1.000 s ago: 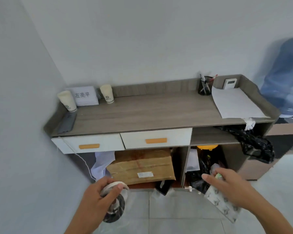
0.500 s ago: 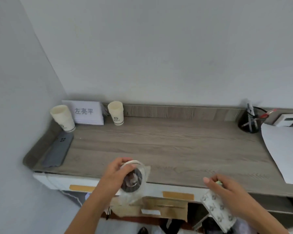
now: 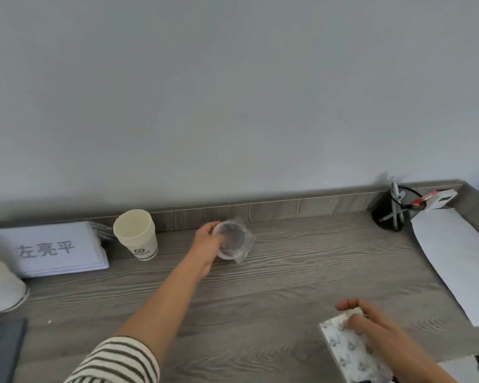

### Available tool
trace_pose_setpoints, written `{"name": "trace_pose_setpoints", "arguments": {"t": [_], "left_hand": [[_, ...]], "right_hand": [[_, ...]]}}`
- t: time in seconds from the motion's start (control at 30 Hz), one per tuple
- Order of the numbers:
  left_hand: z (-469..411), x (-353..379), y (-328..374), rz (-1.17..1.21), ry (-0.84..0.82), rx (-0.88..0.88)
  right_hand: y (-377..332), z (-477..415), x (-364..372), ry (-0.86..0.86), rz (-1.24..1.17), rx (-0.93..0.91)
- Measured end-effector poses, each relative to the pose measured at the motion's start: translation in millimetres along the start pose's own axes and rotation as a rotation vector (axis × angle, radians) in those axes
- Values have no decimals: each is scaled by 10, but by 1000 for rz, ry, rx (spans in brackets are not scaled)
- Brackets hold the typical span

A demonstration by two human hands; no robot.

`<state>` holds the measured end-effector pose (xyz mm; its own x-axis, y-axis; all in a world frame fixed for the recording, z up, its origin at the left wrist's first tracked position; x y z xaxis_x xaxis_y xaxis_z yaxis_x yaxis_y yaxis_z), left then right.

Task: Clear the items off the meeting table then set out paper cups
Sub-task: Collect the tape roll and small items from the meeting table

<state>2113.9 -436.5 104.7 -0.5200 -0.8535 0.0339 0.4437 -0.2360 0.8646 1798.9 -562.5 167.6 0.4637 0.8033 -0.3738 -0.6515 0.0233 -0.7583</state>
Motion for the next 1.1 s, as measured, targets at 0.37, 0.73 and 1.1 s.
{"name": "trace_pose_setpoints", "arguments": {"t": [0.37, 0.73, 1.1], "left_hand": [[73, -212, 86, -911, 303, 617], [5, -90, -364, -1204, 157, 672], [76, -17, -152, -1312, 111, 629]], "right_hand": [[-861, -1546, 339, 18, -134, -174], [-688, -1956, 1043, 253, 731, -669], [-713, -1918, 1060, 169, 894, -570]]}}
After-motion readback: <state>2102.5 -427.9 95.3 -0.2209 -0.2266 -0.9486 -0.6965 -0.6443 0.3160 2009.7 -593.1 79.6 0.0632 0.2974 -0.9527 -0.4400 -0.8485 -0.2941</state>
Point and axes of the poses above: each hand's wrist, its own z-axis away from the middle knuckle, its own x-axis out of the palm, y = z × x, the point moved 5 cm from there along -z, towards the middle knuckle, and after that the axes turned 2 degrees about -x, right-handed, at the moved point
